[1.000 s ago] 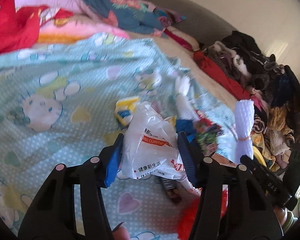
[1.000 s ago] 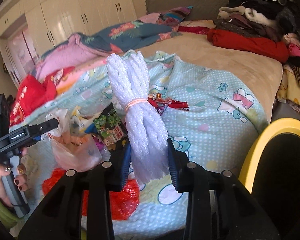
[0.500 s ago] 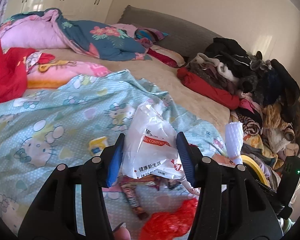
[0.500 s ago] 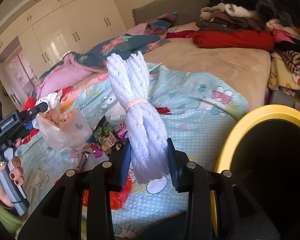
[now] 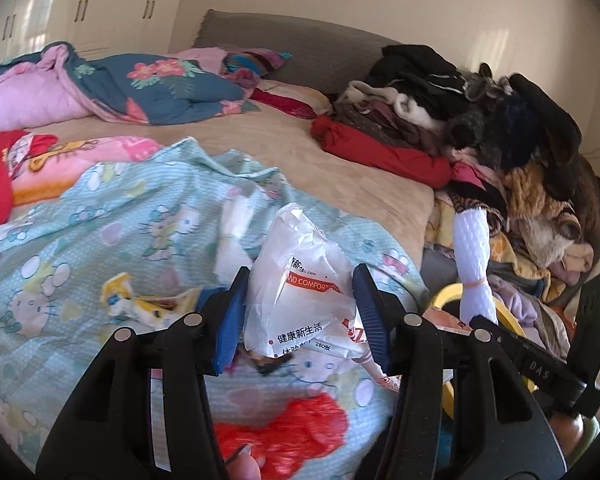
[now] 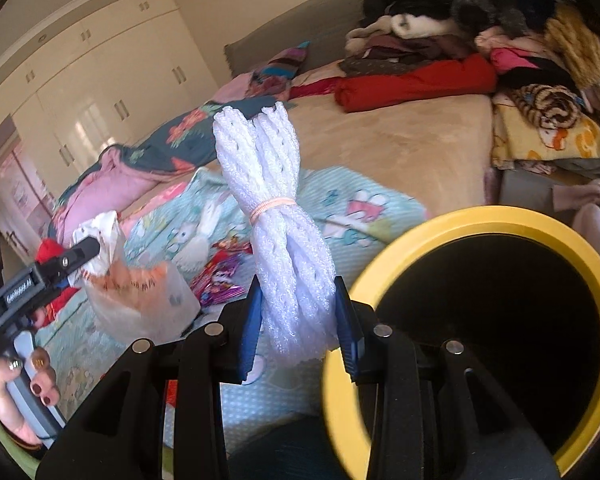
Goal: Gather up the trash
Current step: 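Carry both items to the yellow-rimmed bin and open both tools over it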
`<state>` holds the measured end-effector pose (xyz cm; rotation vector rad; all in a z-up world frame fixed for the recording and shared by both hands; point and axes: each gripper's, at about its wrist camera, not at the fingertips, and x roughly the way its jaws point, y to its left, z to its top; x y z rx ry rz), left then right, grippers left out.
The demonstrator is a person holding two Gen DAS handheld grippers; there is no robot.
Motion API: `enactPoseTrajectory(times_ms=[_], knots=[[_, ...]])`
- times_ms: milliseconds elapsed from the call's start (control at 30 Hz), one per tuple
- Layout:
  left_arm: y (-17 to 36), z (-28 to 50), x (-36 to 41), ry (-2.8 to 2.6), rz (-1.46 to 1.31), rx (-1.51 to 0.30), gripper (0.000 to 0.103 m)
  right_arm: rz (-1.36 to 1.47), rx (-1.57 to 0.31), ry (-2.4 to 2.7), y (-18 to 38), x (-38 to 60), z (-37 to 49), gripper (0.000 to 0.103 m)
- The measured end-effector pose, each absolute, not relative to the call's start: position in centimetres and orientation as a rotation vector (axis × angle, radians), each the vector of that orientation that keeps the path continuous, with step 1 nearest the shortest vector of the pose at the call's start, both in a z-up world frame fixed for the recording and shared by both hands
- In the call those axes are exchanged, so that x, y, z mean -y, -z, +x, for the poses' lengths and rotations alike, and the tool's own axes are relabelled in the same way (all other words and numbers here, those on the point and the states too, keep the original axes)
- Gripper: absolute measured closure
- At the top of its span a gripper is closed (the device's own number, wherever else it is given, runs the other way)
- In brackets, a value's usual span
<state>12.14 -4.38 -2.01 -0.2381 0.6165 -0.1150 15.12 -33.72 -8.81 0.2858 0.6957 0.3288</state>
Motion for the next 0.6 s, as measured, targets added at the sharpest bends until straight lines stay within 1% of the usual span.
enactPoseTrajectory(times_ms=[367, 600], knots=[[2.0, 12.4, 10.6, 0.203, -0.161, -0.622, 0.059, 0.371, -0.674, -0.213, 8.8, 39.7, 14.9, 0.07], [2.6, 12.5, 13.7, 0.246, -0.125, -0.633, 0.059, 0.439, -0.699, -0.147, 10.1, 43.7, 15.1, 0.07]])
